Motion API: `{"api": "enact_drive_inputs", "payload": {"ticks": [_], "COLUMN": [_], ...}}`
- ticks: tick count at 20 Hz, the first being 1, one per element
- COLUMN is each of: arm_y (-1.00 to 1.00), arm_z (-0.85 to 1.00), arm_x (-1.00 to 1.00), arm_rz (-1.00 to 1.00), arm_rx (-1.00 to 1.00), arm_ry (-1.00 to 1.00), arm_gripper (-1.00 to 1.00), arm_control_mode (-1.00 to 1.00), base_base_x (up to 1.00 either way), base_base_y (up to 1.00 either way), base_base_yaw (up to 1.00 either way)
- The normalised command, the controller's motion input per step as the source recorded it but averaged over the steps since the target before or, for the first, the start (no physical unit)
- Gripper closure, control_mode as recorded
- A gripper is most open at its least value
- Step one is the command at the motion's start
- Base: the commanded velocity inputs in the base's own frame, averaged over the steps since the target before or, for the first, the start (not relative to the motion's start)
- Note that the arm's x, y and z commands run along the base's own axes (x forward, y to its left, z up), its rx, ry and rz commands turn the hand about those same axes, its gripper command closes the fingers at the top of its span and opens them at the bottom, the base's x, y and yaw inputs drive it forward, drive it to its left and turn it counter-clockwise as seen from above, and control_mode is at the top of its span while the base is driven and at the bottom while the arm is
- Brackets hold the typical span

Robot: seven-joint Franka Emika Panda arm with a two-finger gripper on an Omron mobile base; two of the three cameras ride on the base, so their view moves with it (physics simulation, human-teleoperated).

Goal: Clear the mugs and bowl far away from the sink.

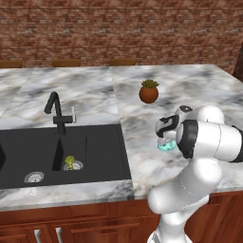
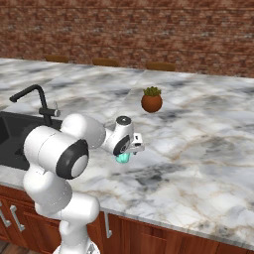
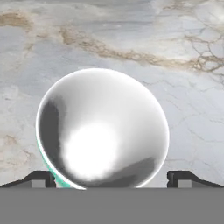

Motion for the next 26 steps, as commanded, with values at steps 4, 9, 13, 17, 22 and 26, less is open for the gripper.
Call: {"api": "enact_drive_inputs", "payload": {"ticks": [4,9,13,17,22,26], "arm_y": [0.0,0.0,0.0,0.0,0.32,0.73], "arm_z": [-0.2,-0.26,-0.47,-0.7,-1.0,-1.0], "arm_x": [0.1,0.0,0.0,-0.48,-0.64,-0.82], "arm_rz": [0.0,0.0,-0.02,-0.17,-0.26,-0.25], "arm_rx": [0.0,0.01,0.06,0.07,0.05,0.01], "arm_ry": [-0.03,-0.02,0.0,0.03,0.1,0.07], "arm_gripper": [1.0,1.0,1.0,1.0,1.0,1.0], "arm_control_mode": [-1.0,-1.0,-1.0,-1.0,-1.0,-1.0], "base_base_x": [0.0,0.0,0.0,0.0,0.0,0.0], "base_base_y": [0.0,0.0,0.0,0.0,0.0,0.0], "base_base_yaw": [0.0,0.0,0.0,0.0,0.0,0.0]}}
